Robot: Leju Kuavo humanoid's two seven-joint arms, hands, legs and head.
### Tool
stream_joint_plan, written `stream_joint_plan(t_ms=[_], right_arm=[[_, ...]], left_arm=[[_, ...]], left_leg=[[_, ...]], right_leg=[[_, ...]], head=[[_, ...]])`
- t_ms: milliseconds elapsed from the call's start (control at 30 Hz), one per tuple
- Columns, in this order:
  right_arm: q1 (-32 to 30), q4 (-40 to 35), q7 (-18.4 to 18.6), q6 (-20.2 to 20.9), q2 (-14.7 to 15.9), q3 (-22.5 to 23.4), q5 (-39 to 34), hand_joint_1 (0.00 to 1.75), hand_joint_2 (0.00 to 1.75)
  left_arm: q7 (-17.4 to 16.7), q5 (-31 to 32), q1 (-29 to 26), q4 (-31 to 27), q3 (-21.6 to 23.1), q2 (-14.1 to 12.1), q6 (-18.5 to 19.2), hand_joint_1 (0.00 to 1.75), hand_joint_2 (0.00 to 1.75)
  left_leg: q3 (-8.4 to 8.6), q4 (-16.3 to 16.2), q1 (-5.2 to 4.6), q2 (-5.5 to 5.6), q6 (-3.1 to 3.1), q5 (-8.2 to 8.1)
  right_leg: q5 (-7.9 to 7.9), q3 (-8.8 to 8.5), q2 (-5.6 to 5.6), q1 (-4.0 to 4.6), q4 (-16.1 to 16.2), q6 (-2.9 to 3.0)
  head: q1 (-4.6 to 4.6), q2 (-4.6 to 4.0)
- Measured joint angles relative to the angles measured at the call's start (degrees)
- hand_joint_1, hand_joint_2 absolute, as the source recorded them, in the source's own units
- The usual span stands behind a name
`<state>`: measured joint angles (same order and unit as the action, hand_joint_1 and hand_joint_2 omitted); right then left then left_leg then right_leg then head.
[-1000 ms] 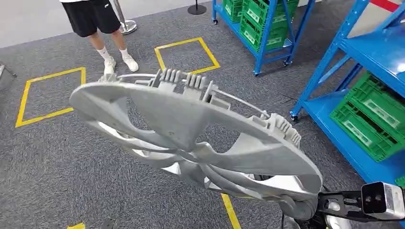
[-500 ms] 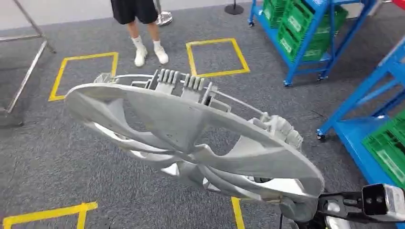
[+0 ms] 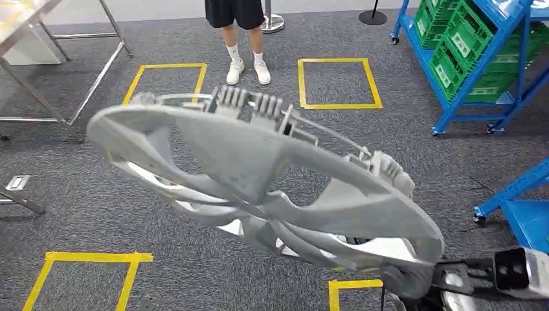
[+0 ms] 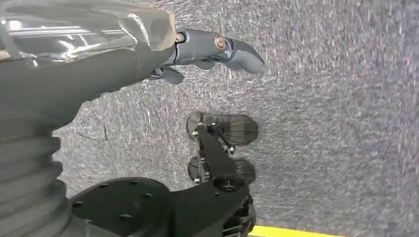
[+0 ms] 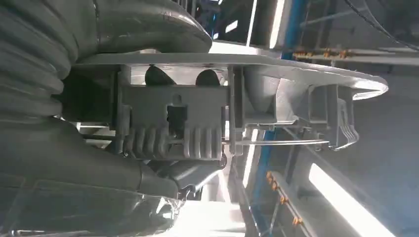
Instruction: Take the parts from the cabinet and place them on the table.
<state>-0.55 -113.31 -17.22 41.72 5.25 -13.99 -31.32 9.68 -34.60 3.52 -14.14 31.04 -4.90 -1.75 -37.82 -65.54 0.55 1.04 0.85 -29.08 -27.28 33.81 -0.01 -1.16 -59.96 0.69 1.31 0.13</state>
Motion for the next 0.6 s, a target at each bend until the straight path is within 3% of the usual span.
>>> stream_joint_plan(t_ms=[67,100,133,167,200,233,267,300,400,433,467,500,533,600], right_arm=[[0.0,0.0,0.2,0.0,-0.1,0.0,-0.1,1.71,1.75],[0.0,0.0,0.3,0.1,-0.1,0.0,-0.1,1.71,1.75],[0.0,0.0,0.3,0.3,-0.2,0.0,-0.1,1.71,1.75],[0.0,0.0,0.3,0.3,-0.2,0.0,-0.1,1.71,1.75],[0.0,0.0,0.3,0.4,-0.2,0.0,-0.2,1.71,1.75],[0.1,0.0,0.3,0.5,-0.3,0.0,-0.2,1.71,1.75],[0.1,0.0,0.3,0.5,-0.3,0.0,-0.2,1.71,1.75],[0.1,0.0,0.3,0.6,-0.2,0.0,-0.2,1.71,1.75],[0.1,0.0,0.3,1.0,-0.3,-0.1,-0.8,1.71,1.75],[0.1,0.0,0.3,1.0,-0.3,-0.1,-1.2,1.71,1.75],[0.2,0.1,0.5,1.0,-0.2,-0.1,-1.4,1.71,1.75],[0.3,0.1,0.4,1.1,-0.2,-0.1,-1.7,1.71,1.75],[0.3,0.1,0.4,1.1,-0.2,0.0,-2.1,1.71,1.75],[0.3,0.4,0.5,1.1,-0.1,0.0,-2.2,1.71,1.75]], left_arm=[[0.0,0.0,0.1,0.0,0.0,0.1,-0.1,0.0,1.75],[0.0,0.0,0.1,0.0,0.0,0.2,-0.1,0.0,1.75],[0.0,0.2,0.0,0.0,0.0,0.2,-0.2,0.0,1.75],[0.1,0.3,0.0,0.0,0.0,0.2,-0.2,0.0,1.75],[0.1,0.3,0.0,0.0,0.0,0.2,-0.3,0.0,1.75],[0.2,0.3,0.0,0.0,0.0,0.0,-0.3,0.0,1.75],[0.2,0.3,0.2,0.0,0.0,-0.2,-0.4,0.0,1.75],[0.3,0.4,0.3,0.0,0.0,-0.5,-0.4,0.0,1.75],[0.4,0.5,0.2,0.0,0.0,-1.0,-0.7,0.0,1.75],[0.4,0.6,0.1,0.0,0.0,-0.9,-0.7,0.0,1.75],[0.6,0.7,-0.1,0.0,0.0,-0.7,-0.7,0.0,1.75],[0.6,0.9,0.2,0.0,0.0,-0.7,-0.6,0.0,1.75],[0.6,0.9,0.4,0.0,0.0,-0.6,-0.6,0.0,1.75],[0.6,0.9,0.4,0.0,0.0,-0.3,-0.6,0.0,1.75]], left_leg=[[-4.91,-9.1,0.03,-0.81,-0.07,-3.71],[-6.74,-12.1,0.0,-0.8,-0.25,-4.22],[-6.82,-11.7,-0.16,-0.81,-0.73,-3.28],[-5.39,-8.6,-0.46,-0.86,-1.39,-1.26],[-2.82,-3.7,-1.0,-1.23,-2.13,1.16],[0.24,1.7,-1.9,-2.64,-3.09,3.37],[2.25,5.4,-3.22,-6.0,-4.15,3.41],[2.25,5.6,-3.11,-6.01,-4.22,3.24],[2.41,6.6,-3.48,-4.35,-4.73,3.59],[3.86,8.5,-2.76,-3.76,-5.34,4.52],[4.54,9.8,-2.43,-3.34,-4.87,5.2],[4.72,10.1,-2.2,-2.97,-5.08,5.53],[4.73,10.1,-1.99,-2.52,-4.92,5.52],[4.77,10.1,-1.84,-1.44,-4.7,5.38]], right_leg=[[-0.3,-0.08,-1.33,0.56,0.0,0.43],[-0.42,-0.1,-2.05,0.9,0.0,0.6],[-0.54,-0.19,-2.71,1.2,0.0,0.78],[-0.69,-0.36,-3.4,1.49,0.0,0.97],[-0.87,-0.62,-4.09,1.69,0.0,1.2],[-1.03,-0.95,-4.78,1.78,0.1,1.42],[-1.21,-1.22,-5.32,1.82,0.2,1.32],[-1.3,-1.18,-5.95,2.09,0.3,1.14],[-1.31,-1.58,-7.6,1.72,1.0,0.69],[-1.38,-1.51,-7.37,2.03,1.6,0.55],[-1.63,-1.31,-4.16,1.84,0.3,0.4],[-3.0,0.36,-1.41,1.66,-3.3,0.43],[-4.53,2.56,-0.45,1.45,-7.6,0.38],[-6.65,7.21,-0.19,0.68,-15.3,-0.29]], head=[[0.07,0.0],[0.07,0.0],[0.09,0.0],[0.04,0.0],[0.04,0.0],[0.04,0.0],[-0.02,0.0],[-0.09,0.0],[0.09,0.0],[0.09,0.0],[-0.13,0.0],[0.0,0.0],[-0.28,0.0],[-0.17,0.0]])
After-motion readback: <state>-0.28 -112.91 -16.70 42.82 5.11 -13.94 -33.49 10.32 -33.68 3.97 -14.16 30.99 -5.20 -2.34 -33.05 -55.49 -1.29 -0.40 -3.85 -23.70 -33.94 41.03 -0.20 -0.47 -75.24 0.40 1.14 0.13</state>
